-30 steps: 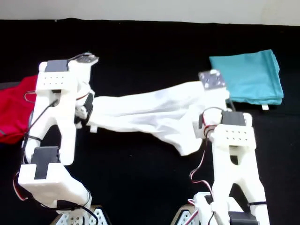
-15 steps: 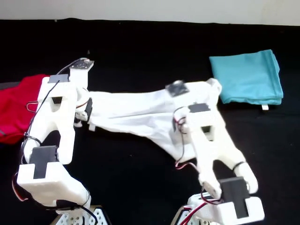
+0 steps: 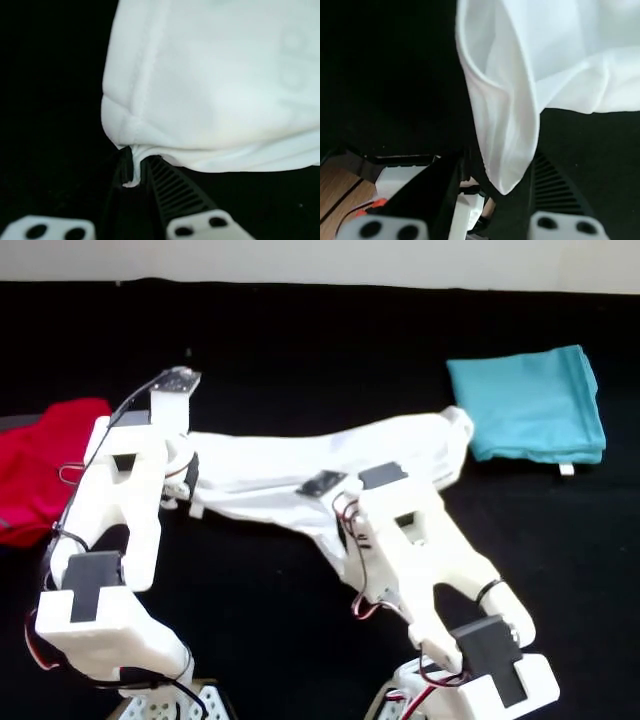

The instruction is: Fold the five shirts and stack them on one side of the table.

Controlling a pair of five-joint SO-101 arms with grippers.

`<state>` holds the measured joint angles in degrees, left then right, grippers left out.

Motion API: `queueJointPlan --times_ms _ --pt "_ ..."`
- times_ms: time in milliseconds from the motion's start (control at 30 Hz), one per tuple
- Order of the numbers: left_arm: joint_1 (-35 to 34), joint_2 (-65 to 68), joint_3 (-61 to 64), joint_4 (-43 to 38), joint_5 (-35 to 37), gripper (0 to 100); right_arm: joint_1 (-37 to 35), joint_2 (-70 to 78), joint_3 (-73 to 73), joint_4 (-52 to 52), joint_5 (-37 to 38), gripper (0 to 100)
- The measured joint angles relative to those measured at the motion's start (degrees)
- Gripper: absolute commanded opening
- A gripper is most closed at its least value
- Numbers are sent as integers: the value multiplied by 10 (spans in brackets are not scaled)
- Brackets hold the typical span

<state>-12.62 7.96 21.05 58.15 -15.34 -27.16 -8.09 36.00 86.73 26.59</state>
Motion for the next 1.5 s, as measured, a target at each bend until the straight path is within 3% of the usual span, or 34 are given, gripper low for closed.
queueJointPlan --times_ms 333,467,667,800,1167,1400,1500 --pt "0 0 0 -2 0 9 -119 0 -9 52 32 184" --pt "-13 0 0 -4 0 9 -129 -3 -55 69 18 184" --pt "-32 0 0 -14 4 9 -130 -41 -102 59 -63 189" --pt "-32 0 0 -14 4 9 -137 -28 -83 29 -92 296" --pt "-32 0 0 -14 4 9 -195 75 -72 -7 -98 330" --pt "-32 0 0 -14 4 9 -190 126 -68 -52 -98 169" --pt "-32 0 0 -14 4 9 -159 148 -68 -67 -98 146"
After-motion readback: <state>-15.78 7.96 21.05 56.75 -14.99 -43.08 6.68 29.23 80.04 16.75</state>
